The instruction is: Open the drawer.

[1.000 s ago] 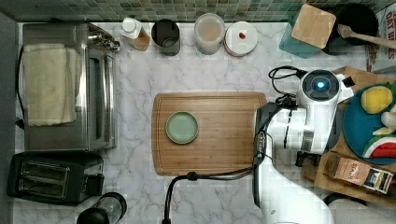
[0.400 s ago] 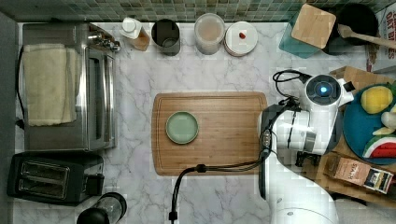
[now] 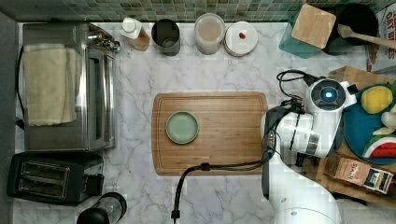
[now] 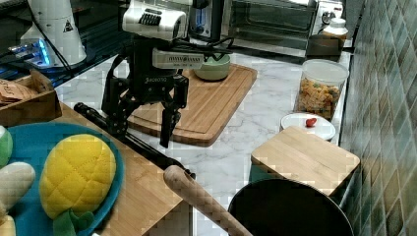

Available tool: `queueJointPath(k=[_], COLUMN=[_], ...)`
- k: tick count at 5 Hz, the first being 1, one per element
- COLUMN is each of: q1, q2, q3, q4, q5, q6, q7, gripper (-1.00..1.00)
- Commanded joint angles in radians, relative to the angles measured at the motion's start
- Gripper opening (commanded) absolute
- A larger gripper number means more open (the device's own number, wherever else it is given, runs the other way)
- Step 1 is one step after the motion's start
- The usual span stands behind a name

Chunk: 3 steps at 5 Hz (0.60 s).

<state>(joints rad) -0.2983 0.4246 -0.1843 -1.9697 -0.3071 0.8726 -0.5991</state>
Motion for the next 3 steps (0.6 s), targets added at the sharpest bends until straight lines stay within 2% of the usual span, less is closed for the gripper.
queueJointPath(k=[1, 2, 3], q1=[0.015, 0.010, 0.019], q2=[0.079, 0.094, 0.068], q3=[0.046, 0.052, 0.070], q4=[0.057, 0.042, 0.043], q5=[0.101, 0.096, 0.103], q6=[-0.023, 0.040, -0.011], q7=[0.019, 0.019, -0.004], gripper=[1.00, 1.00, 1.00])
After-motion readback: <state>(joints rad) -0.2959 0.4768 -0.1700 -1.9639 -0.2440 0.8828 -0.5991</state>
